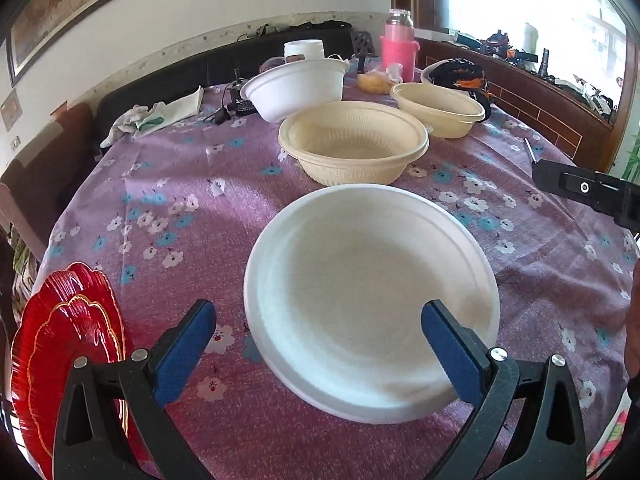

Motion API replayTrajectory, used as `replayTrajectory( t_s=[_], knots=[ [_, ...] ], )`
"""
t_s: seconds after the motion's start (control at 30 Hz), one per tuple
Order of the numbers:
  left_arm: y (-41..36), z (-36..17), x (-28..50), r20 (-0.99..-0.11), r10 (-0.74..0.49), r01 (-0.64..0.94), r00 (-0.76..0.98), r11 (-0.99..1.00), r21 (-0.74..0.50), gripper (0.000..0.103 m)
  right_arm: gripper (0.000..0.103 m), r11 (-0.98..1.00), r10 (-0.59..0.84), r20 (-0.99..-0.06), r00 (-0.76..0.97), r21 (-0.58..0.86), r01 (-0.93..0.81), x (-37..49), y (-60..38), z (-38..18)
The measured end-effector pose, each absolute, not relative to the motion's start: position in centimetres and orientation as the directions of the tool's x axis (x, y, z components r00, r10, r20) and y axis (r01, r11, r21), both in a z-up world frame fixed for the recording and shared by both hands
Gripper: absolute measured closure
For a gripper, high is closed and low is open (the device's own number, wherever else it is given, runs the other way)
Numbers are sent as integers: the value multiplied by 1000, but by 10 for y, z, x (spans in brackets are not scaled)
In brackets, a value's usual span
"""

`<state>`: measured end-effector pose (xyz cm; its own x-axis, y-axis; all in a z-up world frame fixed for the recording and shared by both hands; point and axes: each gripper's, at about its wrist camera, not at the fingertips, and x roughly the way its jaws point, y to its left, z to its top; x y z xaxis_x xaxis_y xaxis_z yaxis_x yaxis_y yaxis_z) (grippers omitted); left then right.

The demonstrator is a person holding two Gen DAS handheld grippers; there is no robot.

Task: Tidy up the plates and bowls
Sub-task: 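Grasp the white bowl rim with the right gripper while the left gripper holds it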

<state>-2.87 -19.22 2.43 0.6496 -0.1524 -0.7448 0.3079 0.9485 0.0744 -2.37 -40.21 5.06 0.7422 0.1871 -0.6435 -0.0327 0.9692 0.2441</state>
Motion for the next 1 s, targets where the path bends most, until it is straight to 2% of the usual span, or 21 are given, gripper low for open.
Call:
replayTrajectory(
  t_s=[0.17, 0.23, 0.4, 0.6, 0.77, 0.93, 0.97, 1.0],
  knots=[
    [-190, 26, -32, -744, -163, 311, 647, 948, 62, 9, 34, 947, 269, -646, 715, 311, -76, -28, -393, 47],
    [-190, 27, -32, -747, -172, 316, 643, 947, 54, 10, 51, 937, 306, -644, 701, 334, -103, -27, -389, 46],
    [-177, 35, -31, -741, -218, 309, 635, 951, -15, 10, 54, 918, 368, -643, 672, 365, -154, -29, -376, 44],
    [-162, 33, -23, -758, -232, 276, 610, 958, -72, 26, 54, 890, 442, -637, 632, 397, -223, -34, -359, 48],
    [-160, 28, -19, -769, -237, 266, 593, 960, -90, 40, 54, 894, 442, -662, 606, 383, -234, -32, -346, 42],
    [-161, 22, -17, -781, -248, 273, 573, 956, -103, 65, 55, 892, 446, -691, 569, 395, -220, -26, -342, 29],
    [-162, 21, -17, -784, -253, 279, 567, 954, -106, 68, 59, 889, 453, -691, 564, 401, -222, -26, -341, 27],
    [-164, 21, -17, -785, -263, 288, 561, 951, -113, 76, 75, 890, 450, -701, 553, 399, -219, -25, -339, 23]
  ],
)
